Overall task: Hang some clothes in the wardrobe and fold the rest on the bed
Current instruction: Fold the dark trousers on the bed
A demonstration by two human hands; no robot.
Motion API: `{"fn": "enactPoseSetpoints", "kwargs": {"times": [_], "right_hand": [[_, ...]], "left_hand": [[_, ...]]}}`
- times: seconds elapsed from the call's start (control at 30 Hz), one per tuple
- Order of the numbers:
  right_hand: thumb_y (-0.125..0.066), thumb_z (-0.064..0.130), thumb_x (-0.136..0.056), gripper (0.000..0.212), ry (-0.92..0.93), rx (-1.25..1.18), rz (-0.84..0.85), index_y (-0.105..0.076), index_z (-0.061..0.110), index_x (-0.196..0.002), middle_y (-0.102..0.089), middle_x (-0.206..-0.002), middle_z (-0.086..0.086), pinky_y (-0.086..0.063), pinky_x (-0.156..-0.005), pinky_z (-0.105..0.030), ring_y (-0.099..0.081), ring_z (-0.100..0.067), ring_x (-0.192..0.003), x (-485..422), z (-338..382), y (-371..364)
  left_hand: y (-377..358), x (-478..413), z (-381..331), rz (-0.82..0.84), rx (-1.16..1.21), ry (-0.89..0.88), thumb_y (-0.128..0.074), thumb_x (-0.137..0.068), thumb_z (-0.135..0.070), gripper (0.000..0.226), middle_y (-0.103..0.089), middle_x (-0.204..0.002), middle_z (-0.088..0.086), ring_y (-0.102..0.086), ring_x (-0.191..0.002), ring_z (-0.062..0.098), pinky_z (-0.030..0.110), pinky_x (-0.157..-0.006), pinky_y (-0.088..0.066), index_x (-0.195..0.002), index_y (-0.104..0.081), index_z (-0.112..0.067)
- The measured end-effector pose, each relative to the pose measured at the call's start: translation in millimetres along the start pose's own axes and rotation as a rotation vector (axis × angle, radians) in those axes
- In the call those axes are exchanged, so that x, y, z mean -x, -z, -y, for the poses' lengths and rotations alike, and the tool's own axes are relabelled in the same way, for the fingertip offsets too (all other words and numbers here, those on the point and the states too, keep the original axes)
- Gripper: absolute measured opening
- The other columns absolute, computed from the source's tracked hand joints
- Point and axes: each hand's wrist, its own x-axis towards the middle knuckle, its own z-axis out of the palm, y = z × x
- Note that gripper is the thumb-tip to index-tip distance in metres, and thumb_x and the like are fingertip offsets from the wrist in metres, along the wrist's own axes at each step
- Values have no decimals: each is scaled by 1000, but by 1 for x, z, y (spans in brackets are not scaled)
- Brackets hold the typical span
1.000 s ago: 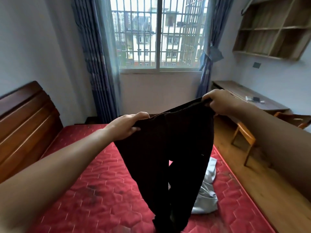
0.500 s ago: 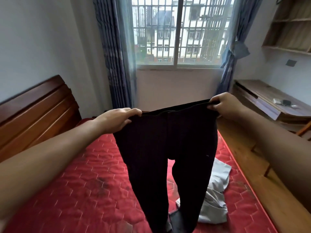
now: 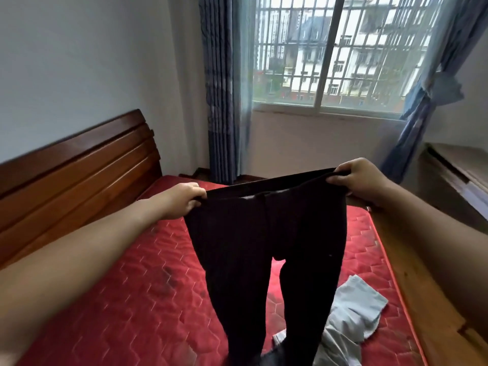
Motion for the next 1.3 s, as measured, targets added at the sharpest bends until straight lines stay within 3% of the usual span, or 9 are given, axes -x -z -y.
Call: {"fn": "enactPoseSetpoints", "kwargs": {"times": [0.13,0.4,0.5,0.6,0.67,0.83,1.0,1.17,1.3], "right_hand": [[-80,29,-84,25,45,75,-2,-72,13,-66,-62,-57,-11,-43,-57,-31,-52,-15,-52,-14,-5,-14],[-82,37,-81,40,111,114,-109,-62,13,-56,-55,-49,-1,-41,-52,-28,-49,-12,-48,-41,8,-20],[-81,42,-80,45,122,147,-174,-59,13,-54,-54,-48,1,-39,-53,-30,-51,-13,-49,-54,26,-15],[-84,42,-78,45,64,-57,-227,-61,7,-61,-60,-54,1,-46,-58,-32,-58,-10,-54,-66,47,-19],[-86,38,-75,51,5,-284,-245,-58,-4,-71,-59,-65,-11,-52,-65,-40,-60,-21,-64,-73,65,-25],[-84,29,-73,29,-73,-545,-321,-58,21,-64,-53,-59,0,-43,-51,-27,-53,-16,-57,-82,115,-44],[-77,13,-77,29,-101,-749,-446,-53,24,-65,-50,-62,0,-40,-54,-30,-49,-17,-59,-78,162,-64],[-61,3,-89,28,-16,-756,-254,-67,26,-74,-60,-73,-2,-46,-44,-25,-58,-11,-56,-65,227,-95],[-61,0,-89,26,29,-593,-149,-75,17,-76,-65,-76,-4,-54,-54,-27,-62,-6,-62,-54,275,-115]], "left_hand": [[-16,11,9,-11,10,125,-64,-95,-8,15,-53,-102,-2,-59,-102,23,25,-87,-41,-109,-69,-7],[37,16,40,-223,96,121,-67,-94,-8,9,-64,-98,11,-59,-94,24,28,-86,-42,-100,-70,-3],[76,11,64,-295,135,156,-66,-96,-17,11,-67,-89,5,-60,-83,18,19,-75,-41,-91,-70,-8],[111,2,87,-350,225,180,-62,-99,-19,17,-66,-78,6,-59,-71,16,21,-67,-43,-85,-66,-9],[128,-3,102,-380,363,196,-59,-101,-21,23,-62,-73,7,-58,-63,12,25,-60,-49,-84,-62,-6],[153,-12,133,-356,704,256,-54,-104,-27,28,-53,-68,4,-53,-48,0,18,-44,-45,-83,-58,-8],[178,-24,127,-233,1017,298,-54,-103,-30,28,-53,-68,6,-53,-47,7,22,-41,-44,-91,-59,-5],[187,-38,77,-141,1145,145,-54,-103,-25,20,-61,-88,13,-64,-84,24,35,-63,-63,-99,-58,-5],[184,-41,26,-108,1101,-50,-57,-101,-11,14,-66,-64,-6,-66,-60,5,25,-53,-58,-88,-61,-7]]}}
